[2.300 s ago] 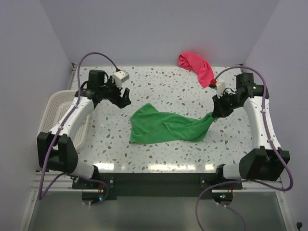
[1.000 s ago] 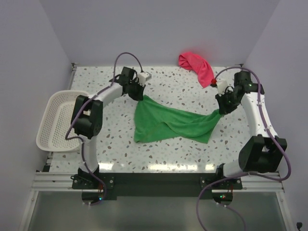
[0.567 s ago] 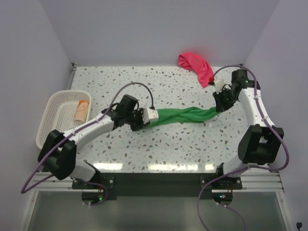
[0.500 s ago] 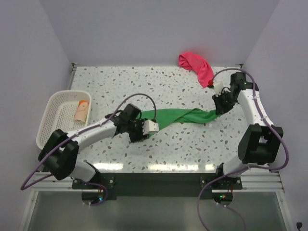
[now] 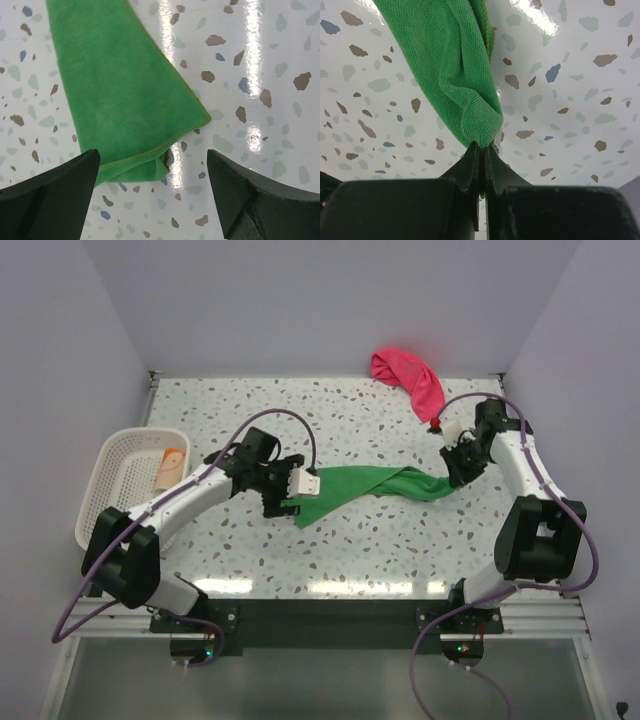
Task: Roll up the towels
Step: Flatten the towel
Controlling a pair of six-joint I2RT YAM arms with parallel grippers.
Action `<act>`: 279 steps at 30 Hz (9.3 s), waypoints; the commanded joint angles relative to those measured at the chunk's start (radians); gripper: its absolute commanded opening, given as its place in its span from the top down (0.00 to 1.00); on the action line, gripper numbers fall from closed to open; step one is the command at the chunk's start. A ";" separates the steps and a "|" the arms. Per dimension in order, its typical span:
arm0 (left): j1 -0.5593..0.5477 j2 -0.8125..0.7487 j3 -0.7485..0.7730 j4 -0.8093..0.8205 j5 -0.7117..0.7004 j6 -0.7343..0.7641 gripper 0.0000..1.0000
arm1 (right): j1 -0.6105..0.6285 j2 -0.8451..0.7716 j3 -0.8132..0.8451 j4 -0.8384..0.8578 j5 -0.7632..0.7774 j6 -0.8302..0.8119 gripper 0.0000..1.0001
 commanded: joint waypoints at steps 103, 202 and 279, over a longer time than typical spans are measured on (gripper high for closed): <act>0.055 0.110 -0.141 0.026 -0.059 0.264 1.00 | -0.031 0.109 -0.360 0.206 0.077 0.082 1.00; 0.519 -0.106 0.379 0.018 0.260 -0.544 1.00 | -0.068 -0.339 0.195 0.183 0.005 0.196 1.00; 0.311 0.237 0.020 0.017 -0.140 -0.357 0.73 | 0.128 0.160 -0.147 0.209 0.189 0.196 0.73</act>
